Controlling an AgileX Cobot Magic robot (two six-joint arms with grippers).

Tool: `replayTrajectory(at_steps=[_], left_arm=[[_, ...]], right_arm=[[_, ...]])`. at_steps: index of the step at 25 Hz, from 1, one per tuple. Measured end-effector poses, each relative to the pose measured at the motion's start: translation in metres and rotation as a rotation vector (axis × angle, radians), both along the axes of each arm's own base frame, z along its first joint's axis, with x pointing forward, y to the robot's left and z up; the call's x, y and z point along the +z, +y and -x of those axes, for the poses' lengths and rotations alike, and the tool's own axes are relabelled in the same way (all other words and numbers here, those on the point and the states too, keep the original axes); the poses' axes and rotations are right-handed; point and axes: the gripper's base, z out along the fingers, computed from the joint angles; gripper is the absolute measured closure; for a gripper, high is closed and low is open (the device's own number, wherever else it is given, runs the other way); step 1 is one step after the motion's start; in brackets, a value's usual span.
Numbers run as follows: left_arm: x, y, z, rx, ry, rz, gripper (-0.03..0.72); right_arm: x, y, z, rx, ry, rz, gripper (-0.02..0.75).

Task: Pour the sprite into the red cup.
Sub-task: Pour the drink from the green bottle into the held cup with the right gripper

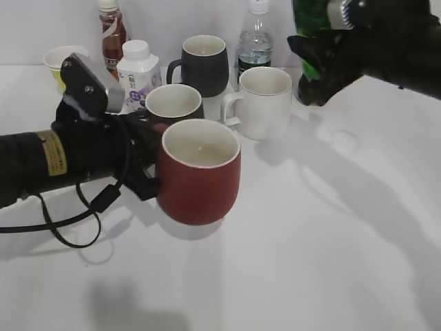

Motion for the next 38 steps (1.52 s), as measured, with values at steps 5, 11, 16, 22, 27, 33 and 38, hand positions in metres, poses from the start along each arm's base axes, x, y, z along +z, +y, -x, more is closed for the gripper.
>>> replayTrajectory(at_steps=[5, 11, 16, 22, 27, 33, 38], left_arm=[[-0.002, -0.003, -0.003, 0.006, -0.002, 0.056, 0.623], [-0.008, -0.004, -0.005, 0.007, 0.012, 0.065, 0.623], [-0.011, -0.004, -0.005, -0.004, 0.018, 0.049, 0.624], [-0.009, -0.007, -0.003, -0.043, -0.005, 0.058, 0.624], [-0.008, -0.007, -0.003, -0.045, -0.010, 0.062, 0.624], [-0.008, -0.007, -0.003, -0.045, -0.008, 0.058, 0.624], [-0.010, -0.006, -0.003, -0.052, -0.029, 0.016, 0.624]], right_arm=[[0.004, 0.009, -0.009, 0.083, -0.059, 0.105, 0.332], [0.008, 0.018, -0.007, 0.217, -0.163, 0.281, 0.332], [0.001, 0.019, -0.003, 0.303, -0.224, 0.460, 0.332], [-0.001, 0.018, -0.004, 0.311, -0.265, 0.550, 0.332], [-0.002, 0.018, -0.004, 0.322, -0.312, 0.608, 0.332], [-0.003, 0.017, -0.004, 0.331, -0.366, 0.694, 0.332], [-0.004, 0.017, -0.003, 0.364, -0.420, 0.764, 0.332]])
